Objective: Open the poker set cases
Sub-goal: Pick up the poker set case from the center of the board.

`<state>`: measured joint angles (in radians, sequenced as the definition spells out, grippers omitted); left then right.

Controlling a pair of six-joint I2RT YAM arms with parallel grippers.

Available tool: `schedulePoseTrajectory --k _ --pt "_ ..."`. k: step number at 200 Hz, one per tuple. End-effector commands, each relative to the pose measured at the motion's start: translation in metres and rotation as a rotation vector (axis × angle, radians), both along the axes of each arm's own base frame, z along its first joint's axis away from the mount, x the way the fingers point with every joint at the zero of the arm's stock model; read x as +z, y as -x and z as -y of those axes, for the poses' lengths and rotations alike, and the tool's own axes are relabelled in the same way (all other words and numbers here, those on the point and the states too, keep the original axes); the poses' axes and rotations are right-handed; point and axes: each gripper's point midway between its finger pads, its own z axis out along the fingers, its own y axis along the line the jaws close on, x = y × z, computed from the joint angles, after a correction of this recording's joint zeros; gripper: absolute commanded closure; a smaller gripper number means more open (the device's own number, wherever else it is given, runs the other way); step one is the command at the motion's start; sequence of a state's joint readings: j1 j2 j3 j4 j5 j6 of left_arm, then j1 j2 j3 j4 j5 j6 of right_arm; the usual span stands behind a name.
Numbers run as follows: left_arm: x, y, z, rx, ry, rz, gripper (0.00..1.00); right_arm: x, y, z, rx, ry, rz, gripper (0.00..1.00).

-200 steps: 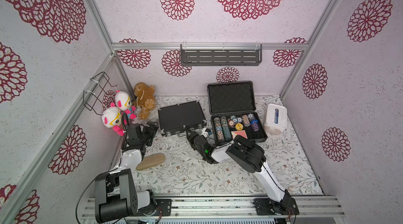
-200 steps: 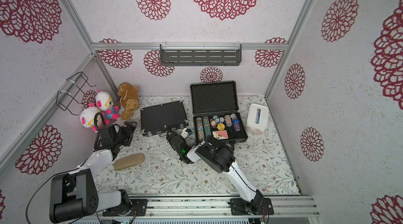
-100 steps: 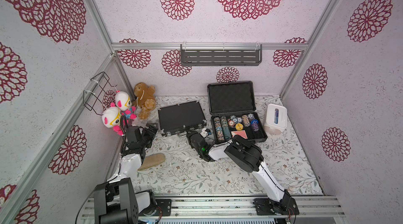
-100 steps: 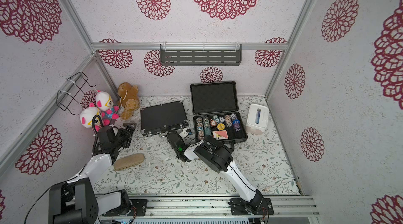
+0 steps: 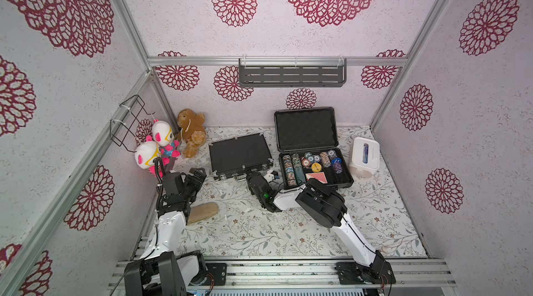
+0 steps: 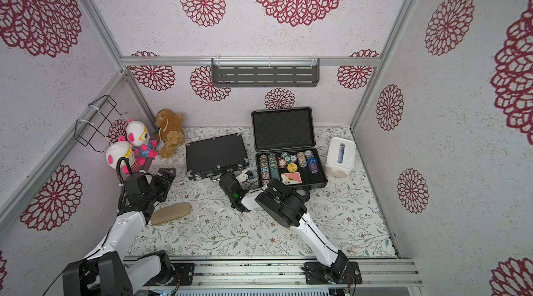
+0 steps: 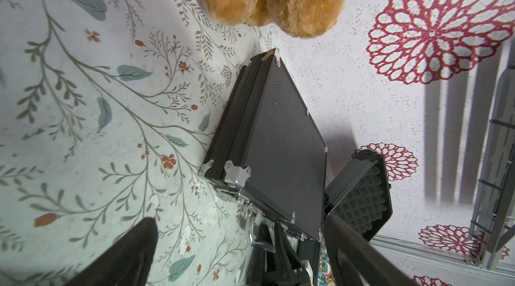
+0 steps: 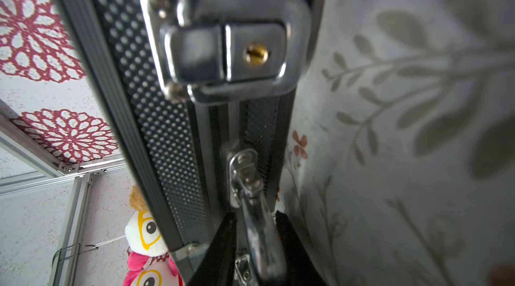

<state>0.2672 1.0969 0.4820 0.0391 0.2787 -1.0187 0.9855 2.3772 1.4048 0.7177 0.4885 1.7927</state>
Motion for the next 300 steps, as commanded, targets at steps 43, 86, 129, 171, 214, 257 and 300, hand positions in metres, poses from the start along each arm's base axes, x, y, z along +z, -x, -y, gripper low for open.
schedulePoseTrajectory --k 43,86,129,171,214,257,300 --pt "-0.009 0.01 -0.007 0.021 0.008 -0.016 0.03 -0.015 0.001 0.0 -0.028 0.03 -0.03 0.92" --pt "0.009 0.0 0.004 0.003 0.116 0.091 0.02 0.039 0.004 -0.02 -0.023 -0.106 0.011 1.0" --pt "0.019 -0.002 0.011 0.024 0.202 0.176 0.0 0.105 0.0 -0.055 -0.005 -0.287 0.084 1.0" --pt "0.019 -0.005 0.017 0.011 0.242 0.183 0.01 0.166 0.002 -0.062 0.005 -0.32 0.189 1.0" --pt "0.014 -0.016 0.022 0.008 0.328 0.217 0.13 0.218 0.013 -0.07 0.038 -0.337 0.288 1.0" --pt "0.014 -0.027 0.032 -0.007 0.376 0.252 0.23 0.244 0.017 -0.084 0.047 -0.376 0.34 1.0" --pt "0.015 -0.037 0.03 0.007 0.42 0.268 0.24 0.252 0.022 -0.08 0.056 -0.348 0.349 1.0"
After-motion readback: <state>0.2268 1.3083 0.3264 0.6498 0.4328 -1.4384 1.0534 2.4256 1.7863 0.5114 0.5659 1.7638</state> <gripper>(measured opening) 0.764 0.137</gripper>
